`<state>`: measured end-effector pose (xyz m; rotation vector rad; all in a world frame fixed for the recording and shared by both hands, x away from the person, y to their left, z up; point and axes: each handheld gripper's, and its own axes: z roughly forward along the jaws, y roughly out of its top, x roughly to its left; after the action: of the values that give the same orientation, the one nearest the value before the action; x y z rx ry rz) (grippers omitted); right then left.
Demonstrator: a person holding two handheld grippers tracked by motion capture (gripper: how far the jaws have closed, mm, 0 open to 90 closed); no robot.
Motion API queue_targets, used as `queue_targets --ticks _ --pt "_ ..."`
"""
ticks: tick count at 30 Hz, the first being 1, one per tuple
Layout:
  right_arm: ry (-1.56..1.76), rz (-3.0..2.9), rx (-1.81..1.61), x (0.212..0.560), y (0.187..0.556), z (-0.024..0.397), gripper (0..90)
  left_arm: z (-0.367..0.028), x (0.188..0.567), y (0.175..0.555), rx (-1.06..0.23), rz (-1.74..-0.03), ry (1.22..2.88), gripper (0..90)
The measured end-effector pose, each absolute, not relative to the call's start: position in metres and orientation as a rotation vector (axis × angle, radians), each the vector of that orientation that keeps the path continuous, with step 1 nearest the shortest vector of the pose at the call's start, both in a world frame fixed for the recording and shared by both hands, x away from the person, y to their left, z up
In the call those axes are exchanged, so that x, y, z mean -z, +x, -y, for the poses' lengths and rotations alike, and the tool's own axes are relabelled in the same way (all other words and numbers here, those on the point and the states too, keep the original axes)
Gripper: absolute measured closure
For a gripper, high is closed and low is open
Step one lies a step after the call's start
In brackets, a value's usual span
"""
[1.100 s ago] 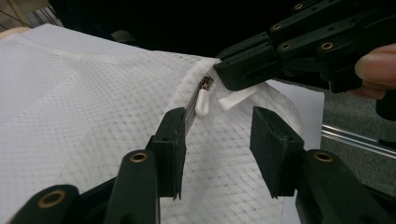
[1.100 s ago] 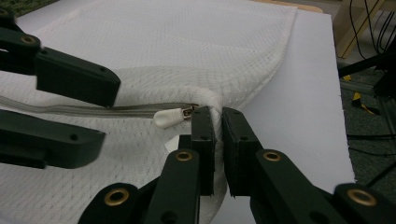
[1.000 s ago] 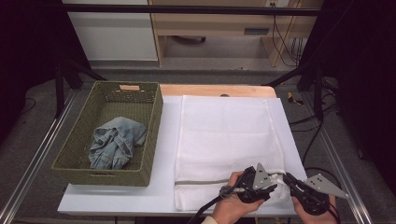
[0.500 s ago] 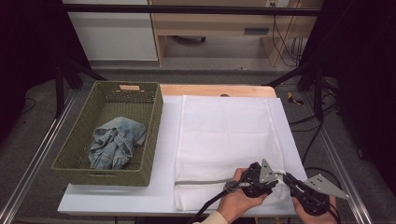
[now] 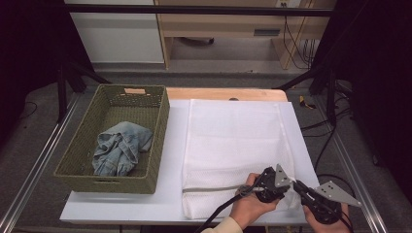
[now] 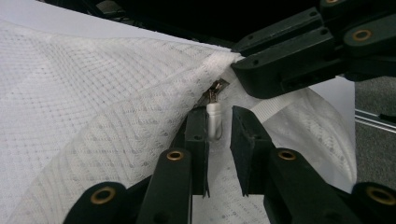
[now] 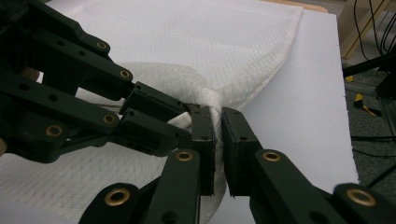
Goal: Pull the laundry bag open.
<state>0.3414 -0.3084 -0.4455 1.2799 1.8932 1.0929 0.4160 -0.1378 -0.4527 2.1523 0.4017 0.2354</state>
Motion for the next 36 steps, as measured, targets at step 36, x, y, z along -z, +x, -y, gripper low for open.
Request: queue_targets --ticks 36 --pt "1.274 -1.92 -1.052 0.445 0.342 0.301 84.8 0.119 0.459 0.405 -0.235 -0.607 2.105 86.6"
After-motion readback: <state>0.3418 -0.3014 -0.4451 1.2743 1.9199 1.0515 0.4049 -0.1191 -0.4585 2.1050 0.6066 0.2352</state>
